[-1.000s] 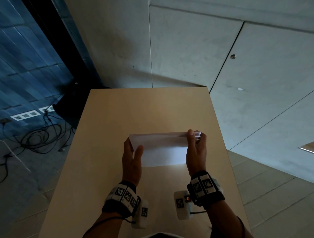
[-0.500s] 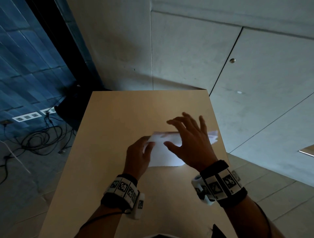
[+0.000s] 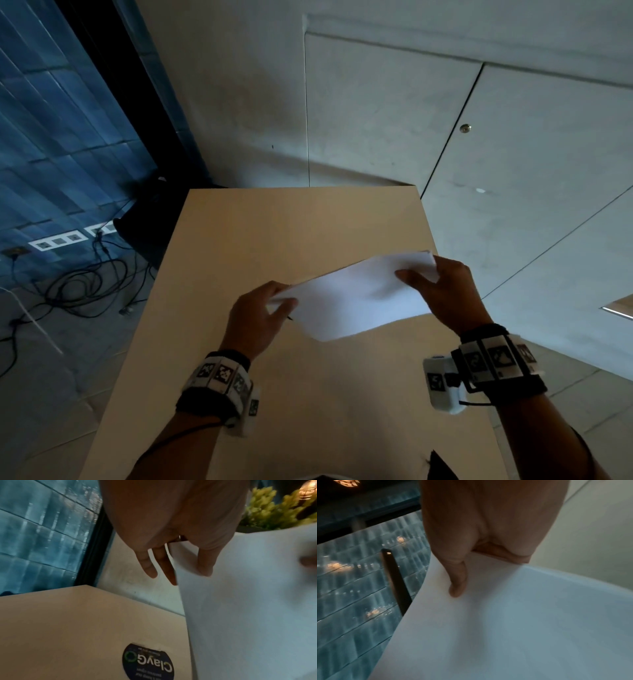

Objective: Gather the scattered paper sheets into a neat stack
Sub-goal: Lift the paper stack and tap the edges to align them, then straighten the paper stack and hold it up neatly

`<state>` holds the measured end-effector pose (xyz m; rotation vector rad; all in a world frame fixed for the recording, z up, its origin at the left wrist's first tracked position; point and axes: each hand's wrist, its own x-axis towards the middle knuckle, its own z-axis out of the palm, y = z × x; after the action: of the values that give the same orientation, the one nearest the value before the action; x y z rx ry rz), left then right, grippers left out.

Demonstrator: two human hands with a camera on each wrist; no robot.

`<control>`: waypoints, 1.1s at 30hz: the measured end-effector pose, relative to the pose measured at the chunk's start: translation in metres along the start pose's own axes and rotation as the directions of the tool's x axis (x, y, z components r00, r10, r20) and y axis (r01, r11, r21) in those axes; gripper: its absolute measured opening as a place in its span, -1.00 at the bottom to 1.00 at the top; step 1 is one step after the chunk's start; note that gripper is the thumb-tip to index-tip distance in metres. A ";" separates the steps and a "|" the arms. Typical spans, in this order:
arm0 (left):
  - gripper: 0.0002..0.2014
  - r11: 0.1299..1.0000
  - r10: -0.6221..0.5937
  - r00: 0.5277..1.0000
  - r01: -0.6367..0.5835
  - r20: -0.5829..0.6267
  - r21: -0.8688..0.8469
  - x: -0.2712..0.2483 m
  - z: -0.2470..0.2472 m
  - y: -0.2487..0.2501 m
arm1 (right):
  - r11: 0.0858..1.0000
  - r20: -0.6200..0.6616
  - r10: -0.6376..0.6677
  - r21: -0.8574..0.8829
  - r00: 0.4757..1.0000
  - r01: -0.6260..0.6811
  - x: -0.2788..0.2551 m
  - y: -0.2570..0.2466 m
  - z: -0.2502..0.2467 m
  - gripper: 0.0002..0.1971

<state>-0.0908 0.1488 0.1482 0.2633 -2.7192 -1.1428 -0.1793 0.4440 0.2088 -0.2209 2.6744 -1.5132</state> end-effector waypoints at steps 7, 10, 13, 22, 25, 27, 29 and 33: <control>-0.86 0.954 -0.155 0.982 0.121 -0.105 -0.275 0.003 -0.006 0.010 | 0.898 -0.104 0.266 0.389 0.958 -0.207 -0.007 0.032 0.035 -0.98; -0.85 0.949 -0.164 0.971 0.106 -0.177 -0.296 -0.002 0.006 0.012 | 0.839 -0.125 0.308 0.503 0.943 -0.207 -0.015 0.039 0.053 -0.96; -0.85 0.949 -0.164 0.961 0.093 -0.221 -0.301 -0.012 0.018 0.005 | 0.815 -0.126 0.315 0.544 0.941 -0.200 -0.022 0.049 0.066 -0.92; -0.67 0.944 -0.270 0.962 0.257 -0.037 -0.205 -0.044 0.049 -0.034 | 0.888 -0.044 0.433 0.195 0.900 -0.417 -0.041 0.123 0.102 -0.24; -0.67 0.939 -0.281 0.959 0.266 -0.040 -0.216 -0.041 0.047 -0.032 | 0.904 -0.061 0.403 0.182 0.913 -0.387 -0.040 0.119 0.101 -0.49; -0.67 0.938 -0.279 0.959 0.261 -0.051 -0.227 -0.039 0.046 -0.030 | 0.910 -0.063 0.383 0.197 0.922 -0.364 -0.038 0.112 0.100 -0.67; -0.67 0.928 -0.302 0.952 0.281 -0.049 -0.245 -0.038 0.047 -0.028 | 0.918 -0.044 0.326 0.252 0.945 -0.305 -0.040 0.102 0.100 -0.62; -0.67 0.879 -0.347 0.937 0.314 -0.031 -0.359 -0.038 0.048 -0.030 | 0.854 -0.053 0.299 0.460 0.953 -0.242 -0.046 0.083 0.097 -0.41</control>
<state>-0.0625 0.1697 0.0897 0.7298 -2.3865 -1.6299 -0.1294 0.4109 0.0865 0.2734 2.2150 -2.0316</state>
